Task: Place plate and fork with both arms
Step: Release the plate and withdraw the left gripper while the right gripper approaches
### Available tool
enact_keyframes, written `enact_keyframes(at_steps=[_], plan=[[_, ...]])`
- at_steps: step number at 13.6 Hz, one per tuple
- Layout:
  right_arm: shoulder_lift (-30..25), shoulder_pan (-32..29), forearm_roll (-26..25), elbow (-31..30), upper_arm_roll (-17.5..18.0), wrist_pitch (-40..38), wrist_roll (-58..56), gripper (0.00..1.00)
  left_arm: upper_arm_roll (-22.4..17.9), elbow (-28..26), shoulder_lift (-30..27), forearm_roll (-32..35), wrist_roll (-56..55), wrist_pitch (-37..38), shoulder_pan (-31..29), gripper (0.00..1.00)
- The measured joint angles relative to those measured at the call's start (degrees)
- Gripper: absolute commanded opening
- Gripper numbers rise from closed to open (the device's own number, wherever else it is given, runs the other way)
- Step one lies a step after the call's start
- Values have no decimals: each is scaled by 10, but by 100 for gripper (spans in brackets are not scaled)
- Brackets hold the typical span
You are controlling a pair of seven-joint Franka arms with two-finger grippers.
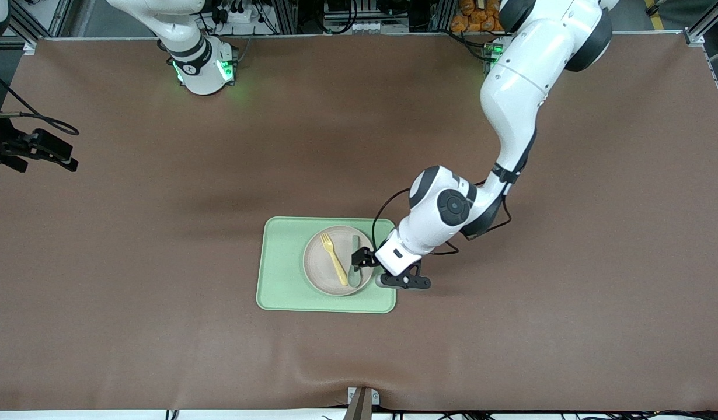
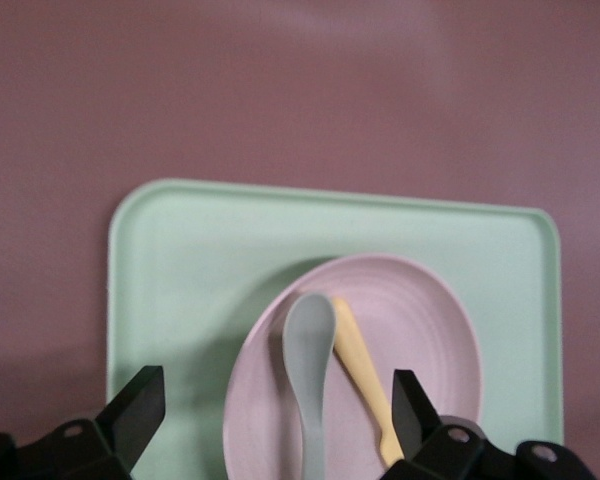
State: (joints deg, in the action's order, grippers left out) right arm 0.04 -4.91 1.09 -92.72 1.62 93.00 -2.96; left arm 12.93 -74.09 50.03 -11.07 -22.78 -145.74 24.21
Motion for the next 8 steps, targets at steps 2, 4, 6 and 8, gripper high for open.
enact_keyframes(at_steps=[2, 4, 6, 8], plan=[[10, 0, 0, 0, 1, 1, 0, 100, -1, 4, -41, 36, 0, 55, -22, 100], [16, 3, 1, 0, 5, 3, 0, 100, -2, 6, -93, 56, 0, 127, -51, 100], [18, 12, 2, 0, 10, 6, 0, 100, -4, 6, -142, 60, 2, 199, -84, 100], [23, 26, 4, 2, 12, 10, 0, 100, -5, 5, -185, 67, 11, 264, -114, 100]])
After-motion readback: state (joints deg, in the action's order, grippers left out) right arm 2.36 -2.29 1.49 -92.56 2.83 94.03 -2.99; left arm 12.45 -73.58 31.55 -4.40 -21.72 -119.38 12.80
